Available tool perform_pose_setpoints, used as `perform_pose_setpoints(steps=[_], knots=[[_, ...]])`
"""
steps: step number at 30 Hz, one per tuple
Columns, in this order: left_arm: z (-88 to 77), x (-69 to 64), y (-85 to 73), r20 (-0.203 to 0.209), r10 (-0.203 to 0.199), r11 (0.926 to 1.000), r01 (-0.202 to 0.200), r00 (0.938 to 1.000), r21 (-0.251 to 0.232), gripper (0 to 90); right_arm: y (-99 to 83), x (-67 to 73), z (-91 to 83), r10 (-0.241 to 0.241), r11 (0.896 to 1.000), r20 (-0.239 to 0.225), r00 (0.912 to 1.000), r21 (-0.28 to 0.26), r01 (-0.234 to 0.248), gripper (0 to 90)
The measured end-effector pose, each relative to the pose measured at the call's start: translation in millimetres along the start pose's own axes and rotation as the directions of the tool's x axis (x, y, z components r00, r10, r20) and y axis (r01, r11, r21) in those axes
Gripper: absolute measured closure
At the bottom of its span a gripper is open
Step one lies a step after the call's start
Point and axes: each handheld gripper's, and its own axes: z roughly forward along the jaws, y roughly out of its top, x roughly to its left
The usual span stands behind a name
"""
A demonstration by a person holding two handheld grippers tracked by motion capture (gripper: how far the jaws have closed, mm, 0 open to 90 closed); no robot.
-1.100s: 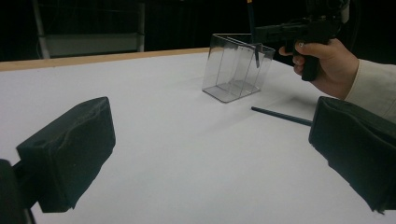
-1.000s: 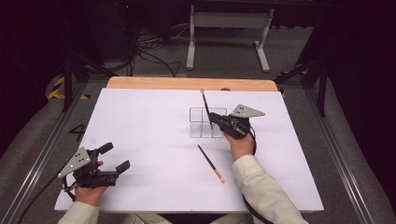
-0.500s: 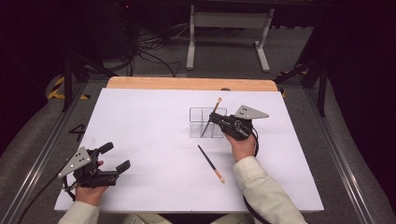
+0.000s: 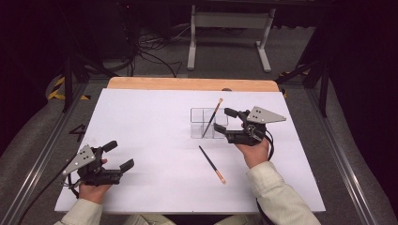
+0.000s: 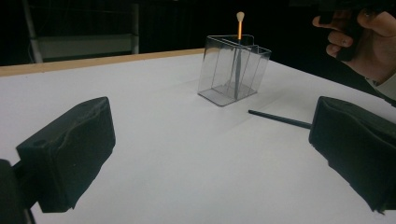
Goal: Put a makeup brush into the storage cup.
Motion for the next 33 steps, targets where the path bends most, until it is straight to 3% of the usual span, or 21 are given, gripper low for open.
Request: perform_pose_setpoints(steps=[2, 6, 20, 33], knots=[[1.9, 0.1, 0.5, 0.006, -0.001, 1.0000, 0.001, 1.0000, 0.002, 1.0, 2.9, 2.1, -3.7, -0.012, 1.000, 0.006, 0.9999, 0.011, 0.012, 12.9], [5.3, 0.1, 1.6, 0.014, -0.001, 1.0000, 0.001, 0.9999, 0.005, 0.9, 5.3, 4.8, -10.5, -0.010, 0.999, 0.004, 0.9999, 0.037, 0.010, 4.5], [13.2, -1.9, 3.9, 0.039, 0.011, 0.9998, -0.012, 0.9992, 0.016, 0.6, 7.6, 11.6, -31.3, -0.001, 0.996, 0.003, 1.0000, 0.087, 0.000, 0.0], [13.3, -2.2, 3.9, 0.039, 0.012, 0.9998, -0.013, 0.9992, 0.017, 0.6, 4.3, 18.7, -30.9, 0.012, 0.979, -0.010, 0.9999, 0.204, -0.010, 0.0]])
